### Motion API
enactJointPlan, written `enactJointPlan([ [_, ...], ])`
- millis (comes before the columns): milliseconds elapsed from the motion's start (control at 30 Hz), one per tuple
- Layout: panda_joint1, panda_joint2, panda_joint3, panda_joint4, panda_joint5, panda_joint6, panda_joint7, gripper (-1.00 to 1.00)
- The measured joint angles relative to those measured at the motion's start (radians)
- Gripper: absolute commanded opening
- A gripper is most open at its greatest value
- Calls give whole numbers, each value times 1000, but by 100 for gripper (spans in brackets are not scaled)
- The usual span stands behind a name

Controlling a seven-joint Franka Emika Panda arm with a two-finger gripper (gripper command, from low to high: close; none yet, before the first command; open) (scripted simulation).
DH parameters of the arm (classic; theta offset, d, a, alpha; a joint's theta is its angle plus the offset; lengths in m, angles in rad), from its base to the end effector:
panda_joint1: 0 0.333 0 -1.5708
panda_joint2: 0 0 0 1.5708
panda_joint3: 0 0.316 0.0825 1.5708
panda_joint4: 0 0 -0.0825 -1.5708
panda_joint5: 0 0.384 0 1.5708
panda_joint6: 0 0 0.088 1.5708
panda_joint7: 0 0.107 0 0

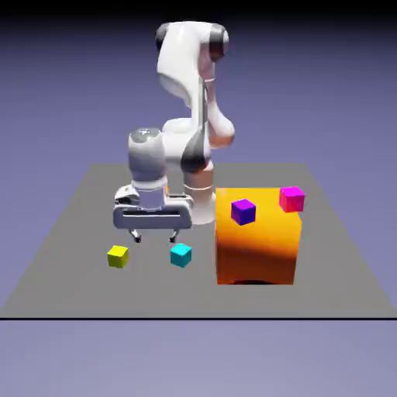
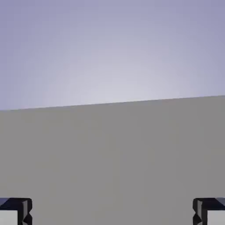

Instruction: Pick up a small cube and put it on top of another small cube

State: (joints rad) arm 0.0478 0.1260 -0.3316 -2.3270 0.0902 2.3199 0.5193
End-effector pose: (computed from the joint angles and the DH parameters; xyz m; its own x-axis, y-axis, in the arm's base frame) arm 0.4828 -0.1402 0.2778 0.6392 -0.7601 -0.1170 -0.7609 -0.6471 0.0474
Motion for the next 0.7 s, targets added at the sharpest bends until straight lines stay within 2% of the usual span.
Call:
enactJointPlan([
  [700,42,761,-363,528,99,-784,-242,0],
])
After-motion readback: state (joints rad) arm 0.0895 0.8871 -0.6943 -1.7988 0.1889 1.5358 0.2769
